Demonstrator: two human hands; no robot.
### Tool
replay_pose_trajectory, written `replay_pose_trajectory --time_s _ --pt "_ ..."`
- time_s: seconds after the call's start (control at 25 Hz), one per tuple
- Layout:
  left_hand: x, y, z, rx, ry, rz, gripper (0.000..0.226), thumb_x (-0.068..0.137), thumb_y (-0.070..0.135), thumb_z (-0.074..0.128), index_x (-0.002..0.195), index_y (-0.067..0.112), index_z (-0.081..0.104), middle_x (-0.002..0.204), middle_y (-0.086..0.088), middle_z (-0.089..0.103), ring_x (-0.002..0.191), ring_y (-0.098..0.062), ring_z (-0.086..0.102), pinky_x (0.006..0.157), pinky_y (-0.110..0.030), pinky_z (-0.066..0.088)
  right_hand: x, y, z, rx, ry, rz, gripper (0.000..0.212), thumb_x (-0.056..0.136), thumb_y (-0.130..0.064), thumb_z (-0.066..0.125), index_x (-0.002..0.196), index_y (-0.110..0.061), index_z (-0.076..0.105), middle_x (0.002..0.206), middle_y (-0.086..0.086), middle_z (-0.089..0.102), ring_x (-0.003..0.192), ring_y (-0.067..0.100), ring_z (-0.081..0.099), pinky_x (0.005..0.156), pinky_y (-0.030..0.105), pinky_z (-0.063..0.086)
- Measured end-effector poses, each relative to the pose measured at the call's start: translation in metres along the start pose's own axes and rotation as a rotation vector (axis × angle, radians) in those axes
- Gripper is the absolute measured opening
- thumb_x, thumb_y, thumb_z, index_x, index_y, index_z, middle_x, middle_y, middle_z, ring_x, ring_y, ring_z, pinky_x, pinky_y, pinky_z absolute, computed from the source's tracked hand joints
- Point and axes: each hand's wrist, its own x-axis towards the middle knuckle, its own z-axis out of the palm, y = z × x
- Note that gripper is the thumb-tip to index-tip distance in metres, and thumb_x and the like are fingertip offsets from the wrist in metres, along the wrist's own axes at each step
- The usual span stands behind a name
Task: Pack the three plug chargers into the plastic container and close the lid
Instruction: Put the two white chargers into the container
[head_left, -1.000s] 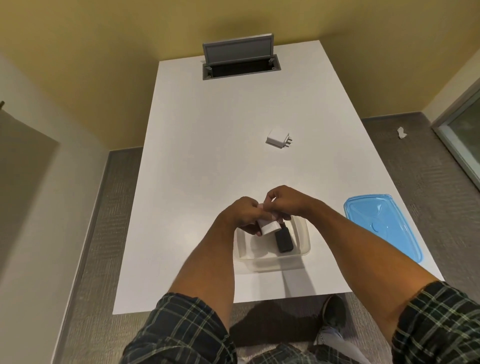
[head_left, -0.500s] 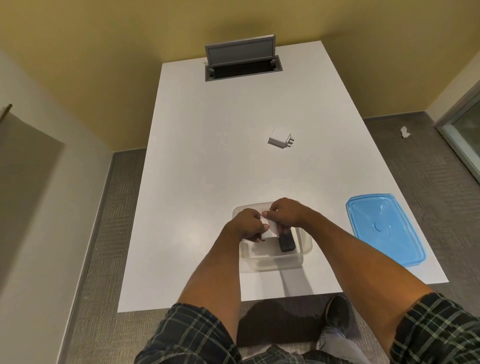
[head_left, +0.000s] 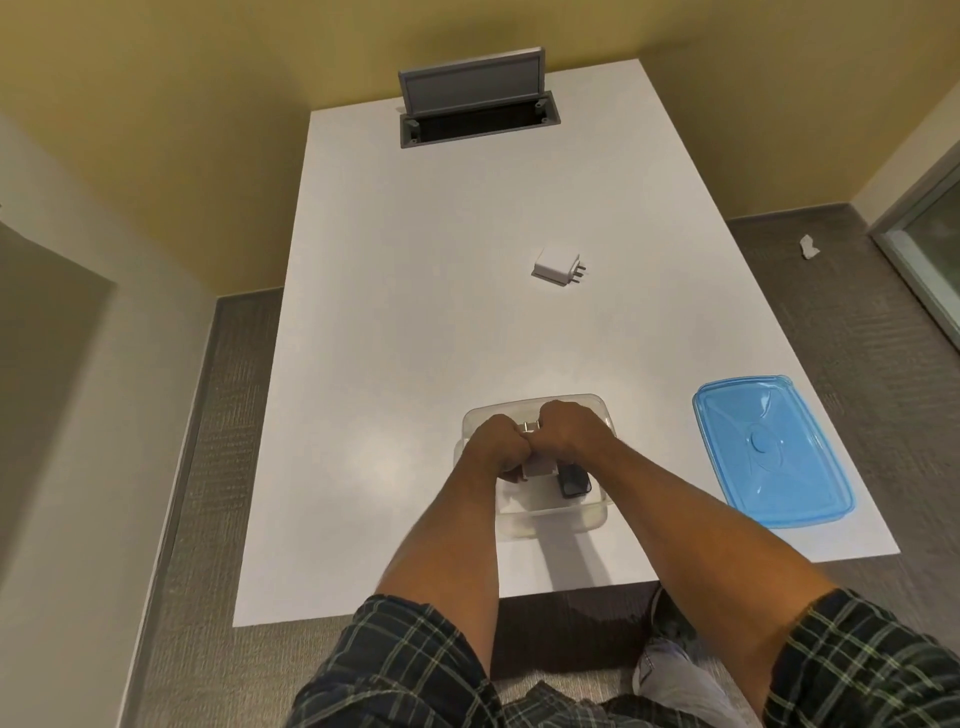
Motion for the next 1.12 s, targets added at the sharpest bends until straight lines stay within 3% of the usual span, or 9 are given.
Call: replay_pose_trajectory --time_s 0.08,0.2,0.36,0.52,0.68,0.84,0.92,1.12 --pt "0.003 -0.002 0.0 0.01 -0.017 -0.029 0.023 0.088 -0.006 0.06 0.107 -0.016 0.07 0.101 -0.033 0.074 0.069 -0.036 0.071 0.085 -0.048 0.063 0.002 -0.004 0.002 -0.025 -0.018 0.012 0.028 0.072 -0.041 0.064 0.064 -0.02 0.048 0.062 -0.002 0.055 0.065 0.022 0.059 0.054 0.027 0.043" --pt "0.003 -0.004 0.0 0.003 -0.039 -0.061 0.023 0.088 -0.007 0.063 0.108 -0.017 0.07 0.101 -0.031 0.075 0.09 -0.041 0.076 0.09 -0.049 0.062 0.005 -0.008 0.003 -0.043 -0.046 0.016 0.021 0.068 -0.032 0.065 0.062 -0.018 0.051 0.06 -0.001 0.056 0.055 0.016 0.055 0.047 0.024 0.039" --pt "0.004 -0.006 0.001 0.005 -0.061 -0.1 0.023 0.089 -0.009 0.06 0.11 -0.018 0.068 0.082 -0.024 0.07 0.066 -0.033 0.069 0.09 -0.048 0.062 0.008 -0.015 0.002 -0.079 -0.065 0.019 0.018 0.063 -0.026 0.068 0.06 -0.016 0.053 0.055 0.0 0.057 0.049 0.015 0.053 0.044 0.022 0.035" --pt "0.005 -0.004 -0.003 0.03 -0.061 -0.141 0.02 0.09 -0.007 0.06 0.108 -0.012 0.068 0.089 -0.024 0.07 0.08 -0.037 0.071 0.091 -0.048 0.062 0.012 -0.019 0.001 -0.131 -0.06 -0.014 0.02 0.069 -0.024 0.069 0.063 -0.018 0.051 0.061 -0.002 0.055 0.053 0.012 0.051 0.044 0.023 0.034" --pt "0.006 -0.003 -0.004 0.093 -0.058 -0.181 0.01 0.089 -0.004 0.061 0.08 0.0 0.063 0.08 -0.021 0.072 0.074 -0.034 0.072 0.09 -0.045 0.062 0.016 -0.021 0.004 -0.153 -0.05 -0.042 0.021 0.072 -0.022 0.069 0.062 -0.02 0.05 0.062 -0.003 0.054 0.054 0.011 0.049 0.045 0.023 0.034" --pt "0.011 -0.003 -0.003 0.125 -0.049 -0.186 0.015 0.089 -0.004 0.06 0.075 0.001 0.061 0.062 -0.015 0.066 0.049 -0.023 0.067 0.078 -0.042 0.065 0.017 -0.022 0.004 -0.153 -0.076 -0.054 0.01 0.071 -0.019 0.073 0.076 -0.014 0.065 0.066 -0.002 0.061 0.061 0.017 0.061 0.057 0.027 0.052" --pt "0.011 -0.002 -0.001 0.151 -0.049 -0.172 0.014 0.089 -0.004 0.06 0.076 0.002 0.061 0.057 -0.013 0.066 0.046 -0.021 0.066 0.072 -0.039 0.066 0.019 -0.023 0.003 -0.143 -0.11 -0.055 0.016 0.071 -0.017 0.076 0.086 -0.012 0.073 0.073 0.003 0.071 0.067 0.022 0.069 0.067 0.03 0.061" --pt "0.009 -0.004 0.003 0.252 0.003 -0.096 0.014 0.089 0.002 0.057 0.076 0.006 0.061 0.06 -0.006 0.064 0.053 -0.023 0.066 0.079 -0.039 0.065 0.019 -0.023 0.006 -0.19 -0.1 -0.065 0.014 0.076 -0.017 0.074 0.09 -0.015 0.073 0.074 0.001 0.065 0.068 0.022 0.063 0.06 0.027 0.049"
